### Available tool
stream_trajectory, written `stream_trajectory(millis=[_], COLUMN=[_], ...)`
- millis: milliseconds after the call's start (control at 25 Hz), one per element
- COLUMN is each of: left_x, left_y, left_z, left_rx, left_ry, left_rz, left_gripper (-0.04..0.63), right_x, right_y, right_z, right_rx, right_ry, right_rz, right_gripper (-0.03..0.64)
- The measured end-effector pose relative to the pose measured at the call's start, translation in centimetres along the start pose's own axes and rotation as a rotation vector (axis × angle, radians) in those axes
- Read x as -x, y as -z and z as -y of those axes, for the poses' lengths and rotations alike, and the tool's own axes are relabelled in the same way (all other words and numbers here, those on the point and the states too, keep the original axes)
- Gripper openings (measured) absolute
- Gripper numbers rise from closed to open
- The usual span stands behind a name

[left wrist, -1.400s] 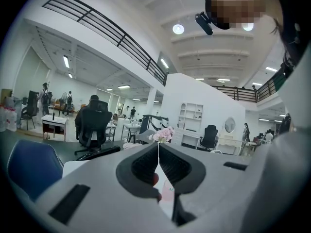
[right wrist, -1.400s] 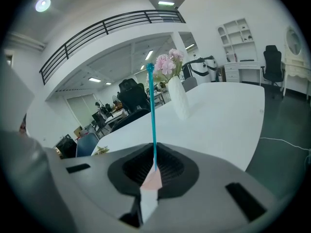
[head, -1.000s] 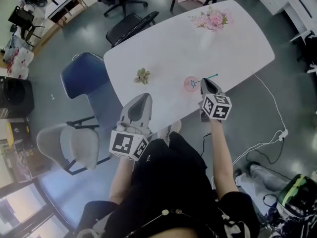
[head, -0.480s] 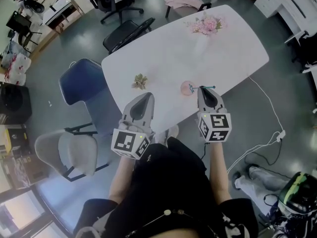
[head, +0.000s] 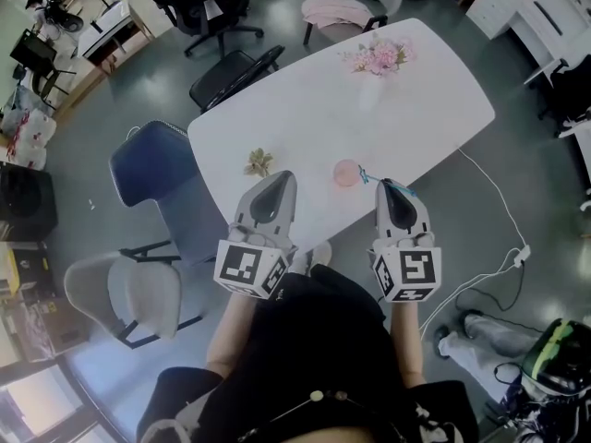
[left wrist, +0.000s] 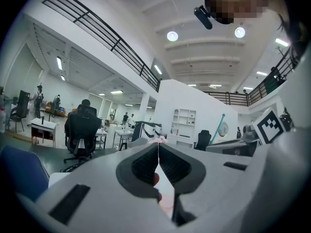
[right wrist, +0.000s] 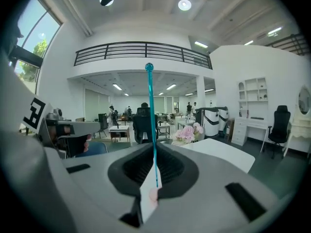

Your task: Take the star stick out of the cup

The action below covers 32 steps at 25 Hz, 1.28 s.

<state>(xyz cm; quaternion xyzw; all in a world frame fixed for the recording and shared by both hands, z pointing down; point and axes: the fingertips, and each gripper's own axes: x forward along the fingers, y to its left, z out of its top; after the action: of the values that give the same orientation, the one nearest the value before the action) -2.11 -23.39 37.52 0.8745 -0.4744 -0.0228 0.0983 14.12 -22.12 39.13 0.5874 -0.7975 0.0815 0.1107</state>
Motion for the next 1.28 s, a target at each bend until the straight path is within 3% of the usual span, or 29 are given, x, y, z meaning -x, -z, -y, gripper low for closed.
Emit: stream_trajectory(millis=[520, 1280], left_x=[-0.3, -0.7], left_y=[-2.3, -2.1], left_z=[0.2, 1.0], left_rx=[-0.015, -0.018], left_ry=[0.005, 0.02], left_rz=[0.021, 0.015], left_gripper=[0.008, 0.007], right_x=[2.3, 2.4], right_y=[-1.6, -2.0], right_z=[-1.3, -0.7], right_rx=[0.014, 0.036], right_ry=[0.019, 0.015], right_rz=[0.049, 0.052], right_gripper=[0.018, 0.018])
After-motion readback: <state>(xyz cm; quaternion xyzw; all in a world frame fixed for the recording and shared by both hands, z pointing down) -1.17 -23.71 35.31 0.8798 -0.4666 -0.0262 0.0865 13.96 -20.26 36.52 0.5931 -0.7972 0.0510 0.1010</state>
